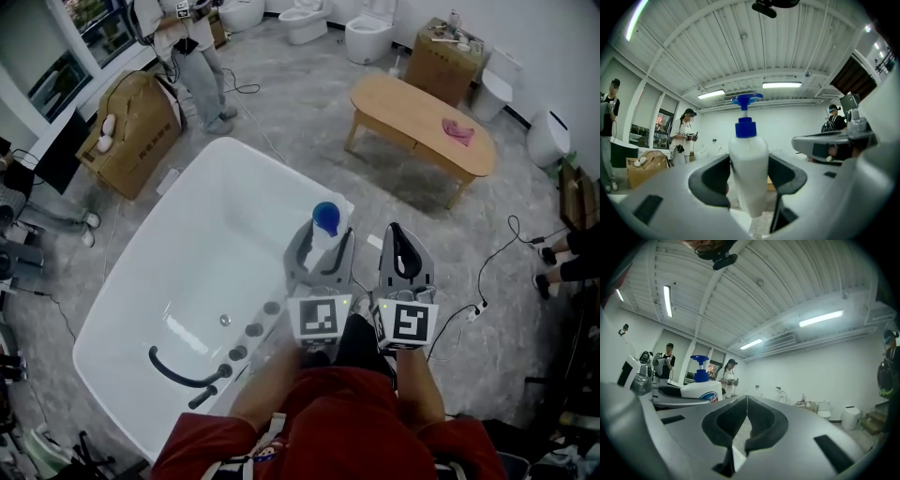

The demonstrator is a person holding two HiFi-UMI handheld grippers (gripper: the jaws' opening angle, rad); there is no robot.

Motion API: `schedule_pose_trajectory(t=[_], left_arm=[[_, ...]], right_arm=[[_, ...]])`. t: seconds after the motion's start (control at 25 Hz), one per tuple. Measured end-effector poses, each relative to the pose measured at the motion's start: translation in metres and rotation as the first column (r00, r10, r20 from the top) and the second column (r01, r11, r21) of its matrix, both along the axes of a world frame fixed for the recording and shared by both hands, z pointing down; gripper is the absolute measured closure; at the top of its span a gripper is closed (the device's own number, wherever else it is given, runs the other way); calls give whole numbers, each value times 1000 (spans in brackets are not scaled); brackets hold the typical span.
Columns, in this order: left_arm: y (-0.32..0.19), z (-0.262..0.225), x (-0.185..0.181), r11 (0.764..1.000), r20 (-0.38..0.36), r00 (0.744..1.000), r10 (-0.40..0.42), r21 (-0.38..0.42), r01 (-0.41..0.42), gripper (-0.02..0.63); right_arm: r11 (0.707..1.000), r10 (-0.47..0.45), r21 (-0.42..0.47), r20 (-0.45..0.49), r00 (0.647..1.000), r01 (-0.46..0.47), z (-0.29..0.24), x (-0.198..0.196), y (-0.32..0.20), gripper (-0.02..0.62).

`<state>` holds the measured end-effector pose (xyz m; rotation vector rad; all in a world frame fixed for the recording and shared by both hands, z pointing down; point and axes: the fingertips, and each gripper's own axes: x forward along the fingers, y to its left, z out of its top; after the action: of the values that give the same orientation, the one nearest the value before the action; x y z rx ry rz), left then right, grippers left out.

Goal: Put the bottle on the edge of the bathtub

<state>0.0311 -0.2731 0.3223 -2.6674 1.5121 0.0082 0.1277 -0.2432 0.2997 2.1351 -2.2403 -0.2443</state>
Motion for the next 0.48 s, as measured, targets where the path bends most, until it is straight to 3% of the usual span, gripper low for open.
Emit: schedule_pose_trajectory(t=[0.28,0.48], left_arm=[[-15,28,11,996,-5,1000,-28,-81,28,351],[-34,55,11,993,33,998,-47,-108,50,351]], right_arm=[[999,-21,-39,27,999,22,20,11,-18,583],[996,-35,-85,39,999,39,45,14,-30,583]])
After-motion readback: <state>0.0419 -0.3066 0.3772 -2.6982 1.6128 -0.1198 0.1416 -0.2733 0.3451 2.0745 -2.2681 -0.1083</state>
